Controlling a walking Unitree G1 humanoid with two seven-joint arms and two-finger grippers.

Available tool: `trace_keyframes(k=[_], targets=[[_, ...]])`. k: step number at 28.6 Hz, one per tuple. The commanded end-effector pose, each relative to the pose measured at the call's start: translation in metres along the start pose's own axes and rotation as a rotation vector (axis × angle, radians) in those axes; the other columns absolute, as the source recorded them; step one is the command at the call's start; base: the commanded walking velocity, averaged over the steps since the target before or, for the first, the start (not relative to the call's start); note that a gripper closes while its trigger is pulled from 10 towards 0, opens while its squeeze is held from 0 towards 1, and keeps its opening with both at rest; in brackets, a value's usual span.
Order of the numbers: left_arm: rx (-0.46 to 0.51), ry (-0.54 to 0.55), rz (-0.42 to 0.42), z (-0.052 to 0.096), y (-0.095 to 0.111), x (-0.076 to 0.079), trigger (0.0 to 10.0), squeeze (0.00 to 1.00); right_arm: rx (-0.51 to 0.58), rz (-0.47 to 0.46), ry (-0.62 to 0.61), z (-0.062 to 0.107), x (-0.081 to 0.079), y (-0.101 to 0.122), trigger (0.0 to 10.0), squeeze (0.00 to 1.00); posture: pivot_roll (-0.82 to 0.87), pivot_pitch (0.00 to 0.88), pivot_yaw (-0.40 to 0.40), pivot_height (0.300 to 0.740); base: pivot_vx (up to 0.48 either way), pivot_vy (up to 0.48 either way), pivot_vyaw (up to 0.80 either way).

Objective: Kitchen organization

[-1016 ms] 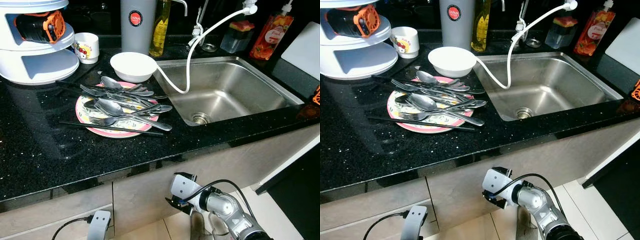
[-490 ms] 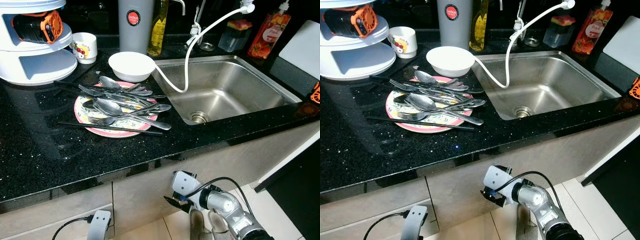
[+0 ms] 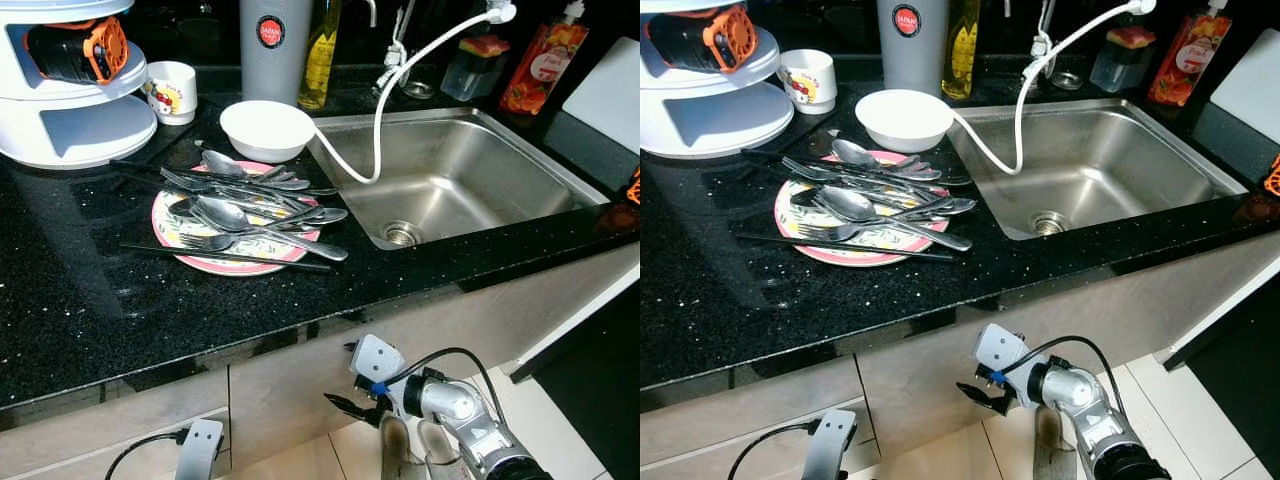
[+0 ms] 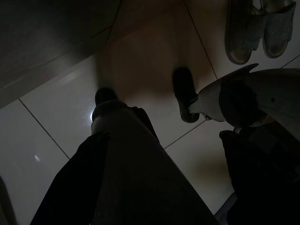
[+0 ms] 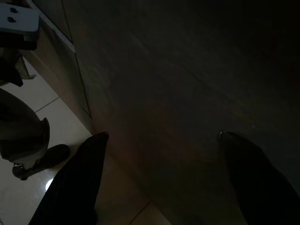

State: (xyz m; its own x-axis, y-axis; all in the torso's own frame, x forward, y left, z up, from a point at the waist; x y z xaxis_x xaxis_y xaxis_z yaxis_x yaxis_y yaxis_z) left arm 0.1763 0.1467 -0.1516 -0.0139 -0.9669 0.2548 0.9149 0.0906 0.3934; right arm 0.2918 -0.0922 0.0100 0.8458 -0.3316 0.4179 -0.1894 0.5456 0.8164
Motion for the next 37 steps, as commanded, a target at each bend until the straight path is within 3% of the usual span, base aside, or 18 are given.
trace_keyframes(k=[1, 11, 15, 18, 21, 23, 24, 28, 37], targets=[[-0.077, -0.010, 0.002, 0.000, -0.026, 0.006, 10.0, 0.00, -0.010, -0.021, -0.009, 0.005, 0.003, -0.004, 10.0, 0.00, -0.07, 0.060, -0.111, 0.740, 0.000, 0.000, 0.00], [-0.077, -0.009, 0.002, 0.000, -0.026, 0.006, 10.0, 0.00, -0.004, -0.053, 0.011, 0.004, 0.002, -0.004, 10.0, 0.00, -0.07, 0.056, -0.114, 0.740, 0.000, 0.000, 0.00], [-0.076, -0.013, -0.002, 0.000, -0.025, 0.006, 10.0, 0.00, 0.010, -0.152, 0.042, 0.003, 0.001, -0.004, 10.0, 0.00, -0.07, 0.056, -0.108, 0.740, 0.000, 0.000, 0.00], [-0.075, -0.013, -0.003, 0.000, -0.024, 0.006, 10.0, 0.00, 0.013, -0.162, 0.044, 0.003, 0.001, -0.004, 10.0, 0.00, -0.07, 0.057, -0.106, 0.740, 0.000, 0.000, 0.00], [-0.073, -0.012, -0.003, 0.000, -0.023, 0.006, 10.0, 0.00, 0.001, -0.118, 0.031, 0.004, 0.003, -0.004, 10.0, 0.00, -0.07, 0.058, -0.104, 0.740, 0.000, 0.000, 0.00], [-0.072, -0.012, -0.003, -0.001, -0.022, 0.006, 10.0, 0.00, -0.002, -0.036, 0.013, 0.005, 0.004, -0.002, 10.0, 0.00, -0.07, 0.057, -0.104, 0.740, 0.000, 0.000, 0.00], [-0.069, -0.012, -0.002, 0.000, -0.021, 0.005, 10.0, 0.00, -0.029, 0.079, -0.018, 0.005, 0.006, 0.000, 10.0, 0.00, -0.07, 0.056, -0.105, 0.740, 0.000, 0.000, 0.00], [-0.070, -0.012, -0.004, 0.000, -0.020, 0.005, 10.0, 0.00, -0.069, 0.205, -0.053, 0.007, 0.012, 0.005, 10.0, 0.00, -0.08, 0.061, -0.096, 0.740, 0.000, 0.000, 0.00], [-0.073, -0.018, -0.016, -0.001, -0.019, 0.006, 10.0, 0.00, -0.074, 0.268, -0.103, 0.010, 0.019, 0.014, 10.0, 0.00, -0.10, 0.061, -0.087, 0.740, 0.000, 0.000, 0.00]])
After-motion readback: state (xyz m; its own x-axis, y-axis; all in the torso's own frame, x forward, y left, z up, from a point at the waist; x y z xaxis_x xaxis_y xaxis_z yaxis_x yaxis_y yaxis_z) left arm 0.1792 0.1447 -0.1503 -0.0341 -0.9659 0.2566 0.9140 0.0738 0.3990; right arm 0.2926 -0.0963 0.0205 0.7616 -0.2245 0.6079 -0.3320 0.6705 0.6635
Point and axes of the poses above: a point about 5 cm out from each wrist's last joint towards the gripper, its own z axis pointing back from the gripper into the wrist, its own y axis along the axis of the wrist's last joint, x = y × z, the point moved 6 cm from there along -z, pointing out of the wrist towards the gripper, and after that the axes turned 10 degrees about z, right-handed, at the moved point
